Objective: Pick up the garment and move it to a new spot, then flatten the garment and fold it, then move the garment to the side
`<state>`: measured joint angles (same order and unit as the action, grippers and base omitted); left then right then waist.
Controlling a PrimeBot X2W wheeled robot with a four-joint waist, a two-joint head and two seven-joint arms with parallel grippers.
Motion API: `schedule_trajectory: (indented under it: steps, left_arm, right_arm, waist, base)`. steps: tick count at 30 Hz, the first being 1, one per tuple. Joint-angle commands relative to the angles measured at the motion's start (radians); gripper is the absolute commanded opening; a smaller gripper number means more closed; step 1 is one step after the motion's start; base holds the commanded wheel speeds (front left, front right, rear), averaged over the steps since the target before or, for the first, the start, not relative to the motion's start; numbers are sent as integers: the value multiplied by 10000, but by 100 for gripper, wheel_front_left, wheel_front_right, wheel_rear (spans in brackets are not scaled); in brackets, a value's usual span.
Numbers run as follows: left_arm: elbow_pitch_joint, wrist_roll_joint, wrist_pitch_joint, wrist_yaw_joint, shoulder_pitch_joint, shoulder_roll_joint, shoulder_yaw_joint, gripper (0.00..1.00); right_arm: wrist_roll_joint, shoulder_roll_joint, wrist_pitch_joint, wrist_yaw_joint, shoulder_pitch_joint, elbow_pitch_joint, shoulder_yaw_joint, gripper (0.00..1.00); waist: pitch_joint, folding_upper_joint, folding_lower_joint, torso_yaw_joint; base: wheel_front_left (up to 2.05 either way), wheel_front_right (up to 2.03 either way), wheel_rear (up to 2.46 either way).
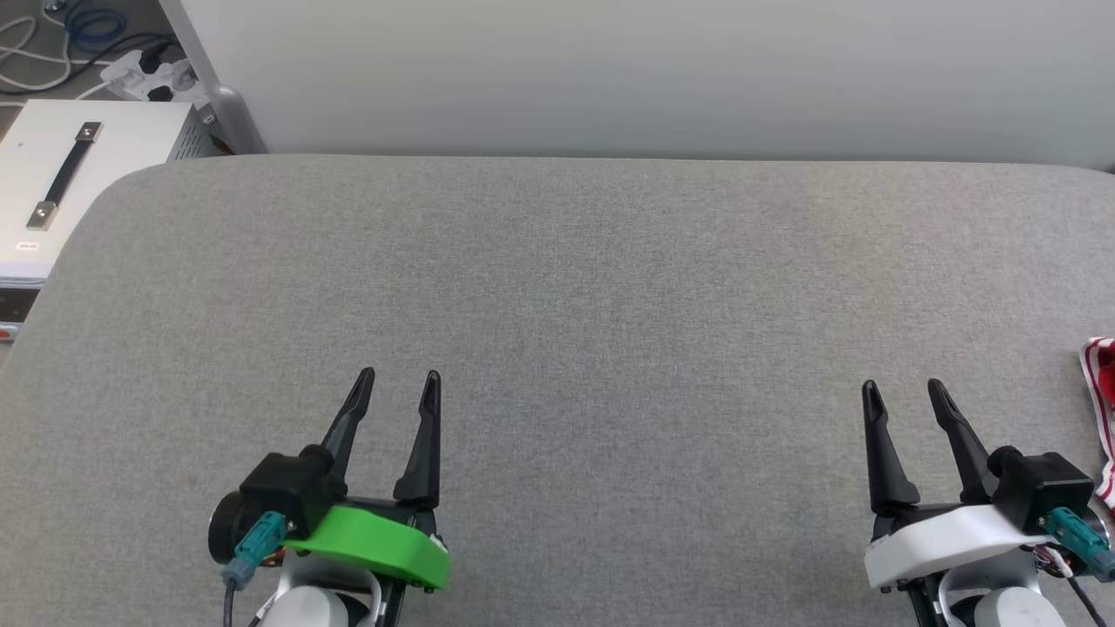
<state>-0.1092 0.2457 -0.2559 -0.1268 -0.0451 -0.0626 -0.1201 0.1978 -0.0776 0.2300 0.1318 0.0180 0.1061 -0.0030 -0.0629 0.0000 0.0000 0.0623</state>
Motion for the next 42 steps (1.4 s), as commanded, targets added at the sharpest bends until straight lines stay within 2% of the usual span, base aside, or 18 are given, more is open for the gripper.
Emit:
schedule_trajectory:
  steps: [1, 20, 21, 42]
  left_arm:
    - [10, -38, -59, -37, 106, 30, 9, 100]
    - [5, 15, -59, -38, 72, 20, -45, 100]
    - [-31, -1, 3, -6, 10, -2, -33, 0]
    - [131, -392, 422, 198, 78, 15, 163, 0]
  right_arm:
    - [-28, 4, 78, -11, -60, 34, 25, 100]
    - [-41, -16, 184, -11, 34, 167, 82, 100]
    - [-2, -5, 122, 0, 11, 160, 69, 0]
    - [-315, 40, -267, -2, -19, -36, 55, 0]
  waist:
    - [14, 0, 0, -10]
    - [49, 0, 0, -65]
    - [53, 0, 0, -65]
    - [143, 0, 0, -155]
  base:
    - [0, 0, 0]
    - [0, 0, 0]
    - [0, 0, 0]
    - [0, 0, 0]
